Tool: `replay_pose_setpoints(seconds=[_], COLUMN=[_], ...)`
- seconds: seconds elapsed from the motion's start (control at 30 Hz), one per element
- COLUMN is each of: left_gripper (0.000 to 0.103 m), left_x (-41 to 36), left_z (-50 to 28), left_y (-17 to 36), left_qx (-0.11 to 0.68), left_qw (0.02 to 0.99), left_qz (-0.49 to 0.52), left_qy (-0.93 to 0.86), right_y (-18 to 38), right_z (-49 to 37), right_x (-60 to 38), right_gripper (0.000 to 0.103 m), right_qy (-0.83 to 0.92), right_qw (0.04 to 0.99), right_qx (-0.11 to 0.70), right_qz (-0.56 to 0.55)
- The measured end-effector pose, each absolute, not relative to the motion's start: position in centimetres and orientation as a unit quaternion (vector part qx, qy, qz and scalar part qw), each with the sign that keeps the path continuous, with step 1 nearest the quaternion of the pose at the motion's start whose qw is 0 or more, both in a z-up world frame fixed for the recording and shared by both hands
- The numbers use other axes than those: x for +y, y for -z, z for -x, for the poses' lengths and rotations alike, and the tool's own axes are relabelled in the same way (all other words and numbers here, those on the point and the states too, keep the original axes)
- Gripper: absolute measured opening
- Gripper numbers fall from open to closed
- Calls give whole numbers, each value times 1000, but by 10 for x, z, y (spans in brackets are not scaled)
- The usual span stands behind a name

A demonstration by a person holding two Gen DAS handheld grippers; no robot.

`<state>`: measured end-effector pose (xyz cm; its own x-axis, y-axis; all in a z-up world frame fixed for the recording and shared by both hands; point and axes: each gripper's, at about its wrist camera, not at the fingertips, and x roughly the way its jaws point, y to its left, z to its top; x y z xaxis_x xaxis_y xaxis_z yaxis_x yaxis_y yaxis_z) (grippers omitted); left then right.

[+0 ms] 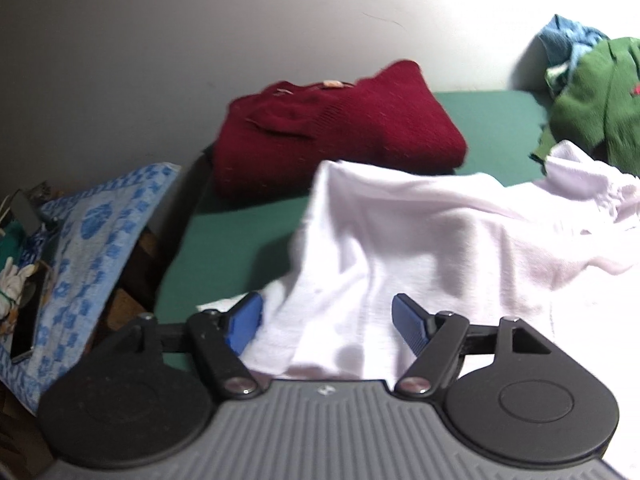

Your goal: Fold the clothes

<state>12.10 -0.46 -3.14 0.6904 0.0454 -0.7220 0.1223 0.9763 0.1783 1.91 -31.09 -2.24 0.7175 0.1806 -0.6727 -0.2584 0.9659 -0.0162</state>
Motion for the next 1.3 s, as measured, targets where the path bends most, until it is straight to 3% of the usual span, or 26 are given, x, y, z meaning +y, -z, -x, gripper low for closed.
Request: replay_pose_setpoints(seconds=[0.1, 0.17, 0.27, 0.4, 0.47, 0.57, 0.63, 0.77, 0.83, 1.13, 1.3], left_gripper=[76, 76, 78, 78, 79, 79, 79, 81, 82, 85, 87], left_x=[-9, -10, -11, -13, -13, -12, -8, 1, 4, 9, 7], left_z=[-121, -120, -120, -122, -123, -125, -128, -134, -136, -151, -160], left_y=[36, 39, 44, 49, 50, 52, 52, 54, 54, 52, 50], left_qx=[396, 400, 405, 409, 409, 409, 411, 416, 416, 412, 407], left_qw=[911, 909, 907, 905, 905, 905, 905, 903, 903, 905, 907], left_qz=[-112, -113, -113, -108, -108, -109, -105, -102, -102, -107, -110], left_qy=[28, 31, 34, 36, 35, 33, 31, 23, 19, 10, 5], right_y=[38, 37, 13, 4, 18, 33, 42, 54, 52, -3, -3], right_z=[0, 12, 19, 10, -1, -8, -11, -17, -19, -36, -64], right_x=[-274, -267, -294, -342, -356, -364, -367, -372, -374, -418, -453], right_gripper=[42, 43, 45, 66, 67, 61, 47, 36, 12, 8, 8], right_qy=[-191, -208, -175, -65, -16, 1, 3, 5, 7, 85, 143], right_qw=[891, 884, 914, 934, 922, 912, 907, 898, 899, 932, 921], right_qx=[391, 393, 361, 344, 374, 390, 396, 406, 405, 349, 358], right_qz=[128, 143, 61, -74, -100, -127, -143, -167, -163, -41, 55])
